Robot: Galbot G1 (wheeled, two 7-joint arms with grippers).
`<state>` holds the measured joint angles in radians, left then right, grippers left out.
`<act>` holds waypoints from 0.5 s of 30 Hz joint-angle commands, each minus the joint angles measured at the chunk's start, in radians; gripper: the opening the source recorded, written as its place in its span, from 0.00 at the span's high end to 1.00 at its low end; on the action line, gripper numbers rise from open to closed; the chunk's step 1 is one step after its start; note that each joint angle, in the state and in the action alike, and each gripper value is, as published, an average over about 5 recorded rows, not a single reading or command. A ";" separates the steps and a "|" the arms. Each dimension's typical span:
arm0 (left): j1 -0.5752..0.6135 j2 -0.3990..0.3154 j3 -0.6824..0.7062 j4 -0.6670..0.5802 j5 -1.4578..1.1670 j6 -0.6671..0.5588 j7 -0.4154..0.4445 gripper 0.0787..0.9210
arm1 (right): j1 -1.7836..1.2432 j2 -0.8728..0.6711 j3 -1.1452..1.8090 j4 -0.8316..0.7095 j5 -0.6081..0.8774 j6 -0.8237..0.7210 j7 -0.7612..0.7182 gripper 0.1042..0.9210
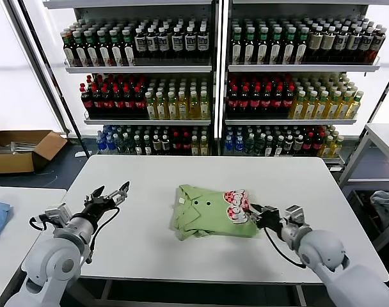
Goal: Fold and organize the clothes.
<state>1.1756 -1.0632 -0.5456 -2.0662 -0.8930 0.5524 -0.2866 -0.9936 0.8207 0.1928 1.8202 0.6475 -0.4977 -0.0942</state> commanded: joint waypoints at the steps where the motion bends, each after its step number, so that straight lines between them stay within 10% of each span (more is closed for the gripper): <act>1: 0.011 -0.020 0.032 -0.019 0.000 -0.001 -0.003 0.12 | -0.149 -0.012 0.154 0.153 -0.042 0.092 0.053 0.61; 15: 0.077 0.000 -0.002 -0.062 0.017 -0.011 0.032 0.12 | 0.177 0.417 -0.250 -0.257 -0.184 -0.005 0.181 0.15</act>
<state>1.2085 -1.0627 -0.5361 -2.1108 -0.8908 0.5484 -0.2769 -0.9631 1.0036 0.1314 1.7994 0.5494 -0.4307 -0.0072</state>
